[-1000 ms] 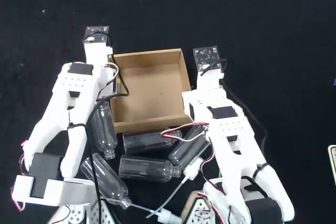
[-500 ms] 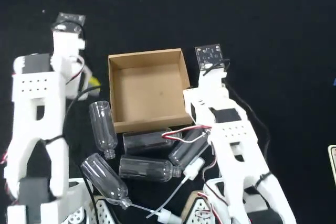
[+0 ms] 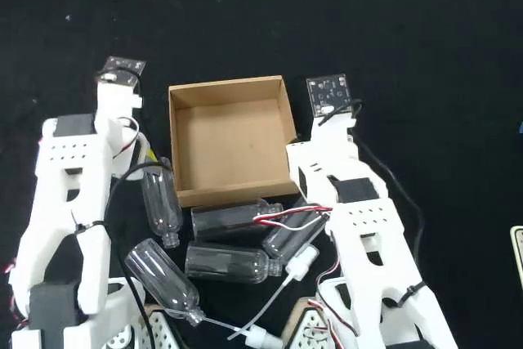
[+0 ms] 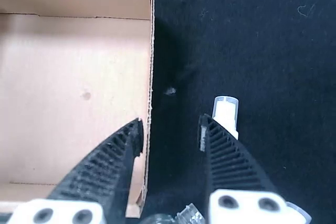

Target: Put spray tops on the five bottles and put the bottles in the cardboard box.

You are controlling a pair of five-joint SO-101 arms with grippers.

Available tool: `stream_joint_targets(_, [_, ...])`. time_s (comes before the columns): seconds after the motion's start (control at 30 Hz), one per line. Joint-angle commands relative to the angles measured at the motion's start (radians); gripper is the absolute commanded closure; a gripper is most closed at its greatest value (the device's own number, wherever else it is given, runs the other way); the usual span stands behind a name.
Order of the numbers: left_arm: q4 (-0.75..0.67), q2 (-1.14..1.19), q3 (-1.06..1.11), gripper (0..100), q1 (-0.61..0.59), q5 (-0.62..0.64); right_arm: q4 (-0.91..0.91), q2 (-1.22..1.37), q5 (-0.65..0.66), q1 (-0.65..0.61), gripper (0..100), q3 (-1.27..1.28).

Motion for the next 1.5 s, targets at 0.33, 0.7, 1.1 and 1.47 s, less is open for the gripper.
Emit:
stream_joint_targets(0.33, [-0.132, -0.017, 0.087, 73, -0.286, -0.109, 0.006, -0.041, 0.008, 0.02, 83.2, -0.004])
stream_joint_targets(0.7, [0.051, -0.006, -0.099, 73, -0.108, 0.091, 0.006, -0.041, 0.008, 0.02, 83.2, -0.004])
stream_joint_targets(1.1, [0.394, -0.018, -0.114, 73, 0.007, -0.446, 0.006, -0.041, 0.008, 0.02, 83.2, -0.004])
stream_joint_targets(1.47, [0.123, -0.005, -0.111, 73, 0.018, -0.132, 0.006, -0.041, 0.008, 0.021, 83.2, -0.004])
